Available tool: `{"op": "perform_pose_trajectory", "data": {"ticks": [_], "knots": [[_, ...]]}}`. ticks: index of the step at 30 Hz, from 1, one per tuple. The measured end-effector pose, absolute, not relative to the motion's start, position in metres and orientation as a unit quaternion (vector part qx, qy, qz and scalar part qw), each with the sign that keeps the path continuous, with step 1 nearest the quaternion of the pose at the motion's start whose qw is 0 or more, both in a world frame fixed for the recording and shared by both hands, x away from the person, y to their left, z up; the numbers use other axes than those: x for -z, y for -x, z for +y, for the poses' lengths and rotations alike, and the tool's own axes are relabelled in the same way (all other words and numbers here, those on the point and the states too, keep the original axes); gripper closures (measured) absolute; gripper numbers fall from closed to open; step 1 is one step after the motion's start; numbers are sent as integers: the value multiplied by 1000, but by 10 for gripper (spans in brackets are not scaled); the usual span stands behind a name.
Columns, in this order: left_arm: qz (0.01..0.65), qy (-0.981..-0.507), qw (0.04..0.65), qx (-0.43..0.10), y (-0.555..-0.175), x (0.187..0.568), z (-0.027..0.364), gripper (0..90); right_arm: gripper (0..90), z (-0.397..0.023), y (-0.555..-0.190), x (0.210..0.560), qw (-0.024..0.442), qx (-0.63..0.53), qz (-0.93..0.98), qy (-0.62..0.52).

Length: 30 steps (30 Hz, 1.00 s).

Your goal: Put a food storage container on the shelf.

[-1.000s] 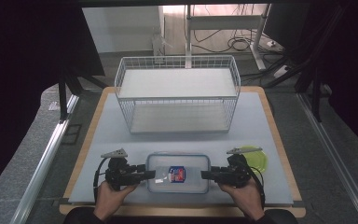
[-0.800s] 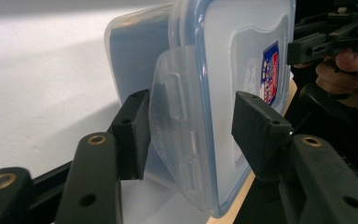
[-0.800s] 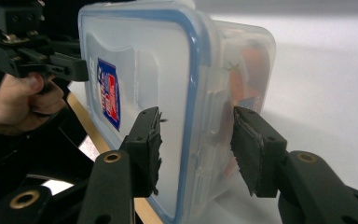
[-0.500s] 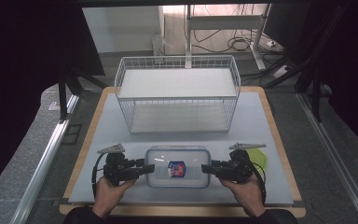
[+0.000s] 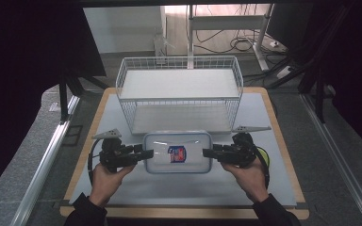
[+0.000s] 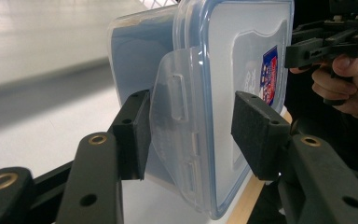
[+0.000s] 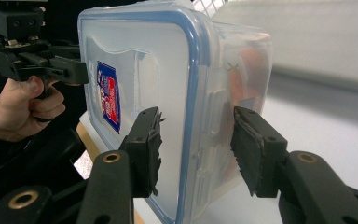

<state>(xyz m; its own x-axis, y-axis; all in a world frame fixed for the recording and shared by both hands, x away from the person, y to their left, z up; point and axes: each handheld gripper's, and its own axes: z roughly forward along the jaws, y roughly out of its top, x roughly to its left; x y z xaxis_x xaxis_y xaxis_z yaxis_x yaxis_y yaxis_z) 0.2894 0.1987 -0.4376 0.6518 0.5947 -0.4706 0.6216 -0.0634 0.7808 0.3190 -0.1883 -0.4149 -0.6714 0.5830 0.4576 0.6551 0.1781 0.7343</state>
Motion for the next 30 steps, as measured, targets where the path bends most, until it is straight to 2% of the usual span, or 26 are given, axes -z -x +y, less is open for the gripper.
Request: {"op": "perform_pose_trajectory", "data": {"ticks": [17, 30], "knots": [[409, -720, 561, -18, -335, 365, 207, 489, 535, -183, -361, 357, 22, 529, -752, 393], [407, -716, 567, -16, -367, 335, 213, 490, 532, -176, -393, 319, 6, 534, -751, 388]]}}
